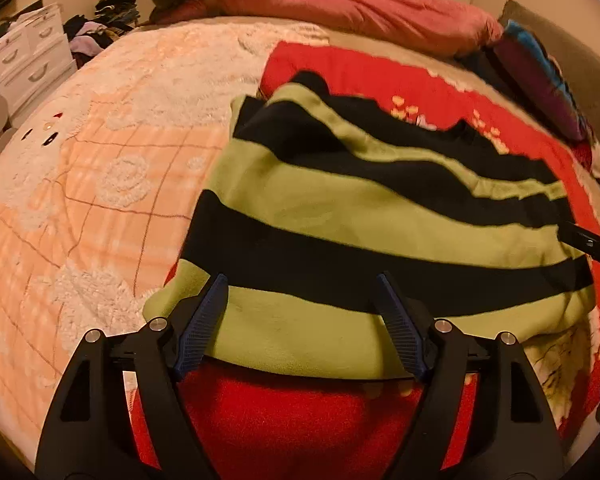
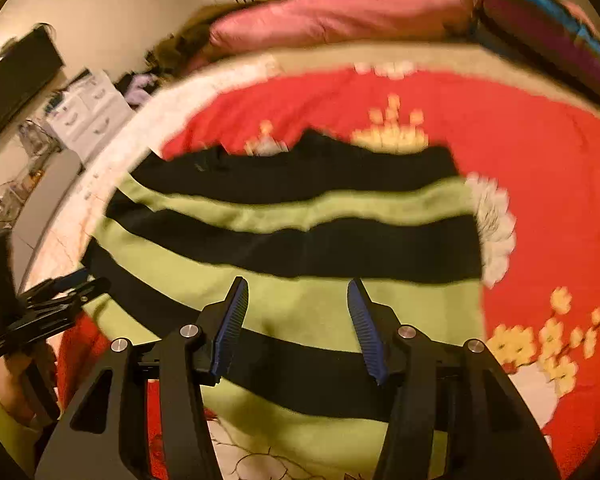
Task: Fold small clothes
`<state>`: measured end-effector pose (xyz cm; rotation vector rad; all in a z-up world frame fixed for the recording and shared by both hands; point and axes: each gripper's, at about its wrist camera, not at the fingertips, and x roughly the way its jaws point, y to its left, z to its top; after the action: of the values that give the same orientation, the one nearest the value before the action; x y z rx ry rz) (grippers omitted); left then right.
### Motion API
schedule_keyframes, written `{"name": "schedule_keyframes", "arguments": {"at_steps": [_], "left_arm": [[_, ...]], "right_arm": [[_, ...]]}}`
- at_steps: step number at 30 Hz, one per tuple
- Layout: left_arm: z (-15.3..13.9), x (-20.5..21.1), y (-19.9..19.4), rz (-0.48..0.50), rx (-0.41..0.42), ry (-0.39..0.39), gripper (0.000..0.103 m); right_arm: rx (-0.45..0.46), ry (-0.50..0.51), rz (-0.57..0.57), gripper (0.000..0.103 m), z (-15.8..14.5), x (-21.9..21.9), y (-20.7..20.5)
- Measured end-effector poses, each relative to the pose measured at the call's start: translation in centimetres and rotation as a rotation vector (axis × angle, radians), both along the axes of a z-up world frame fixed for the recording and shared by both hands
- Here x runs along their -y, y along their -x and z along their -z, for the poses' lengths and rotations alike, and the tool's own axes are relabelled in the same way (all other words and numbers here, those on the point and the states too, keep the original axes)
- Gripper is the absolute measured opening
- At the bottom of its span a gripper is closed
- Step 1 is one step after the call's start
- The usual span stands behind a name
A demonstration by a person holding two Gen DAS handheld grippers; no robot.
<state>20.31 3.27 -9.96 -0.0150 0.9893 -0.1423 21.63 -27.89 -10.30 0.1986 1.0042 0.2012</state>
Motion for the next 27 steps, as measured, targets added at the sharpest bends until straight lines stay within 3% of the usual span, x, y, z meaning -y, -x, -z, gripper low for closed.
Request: {"name": "schedule_keyframes", "arguments": {"at_steps": [2,4,19,20,21,22,27], "left_arm": [[0.2,0.1,0.0,0.005,-0.003,-0.006,0.068],[0.3,0.1,-0.1,0.006,-0.004,-0.003,0.069],[-0.3,0.1,0.0,0.002,0.009,0.007,0.071],[-0.4,0.0,0.1,0.001,0.011,0.008,0.071],[-0.5,0.1,0.1,-0.001,0.013,0.009,0.072],[-0.5,0.1,0.1,-0.002,0.015,0.011,0.072],[-0.8,0.0,0.4,-0.008,0.026,0.013,0.073]], "right_arm": [[-0.074,-0.005,0.030,0.051,1.9,0.4,-0.7],[-0.087,-0.029,0.051,0.051,2.7,0.7,-0.9],[0.043,-0.086,0.073,0.051,-1.0,2.5,2.9],[0.055,-0.084,0.081,0.054,-1.3,2.9,3.3],[0.064,-0.081,0.088,0.080,-1.5,3.3,3.6],[0.076,-0.074,0.101,0.090,-1.8,3.7,4.0],[0.114,-0.061,0.157,0.091,-3.0,5.5,5.4]]}}
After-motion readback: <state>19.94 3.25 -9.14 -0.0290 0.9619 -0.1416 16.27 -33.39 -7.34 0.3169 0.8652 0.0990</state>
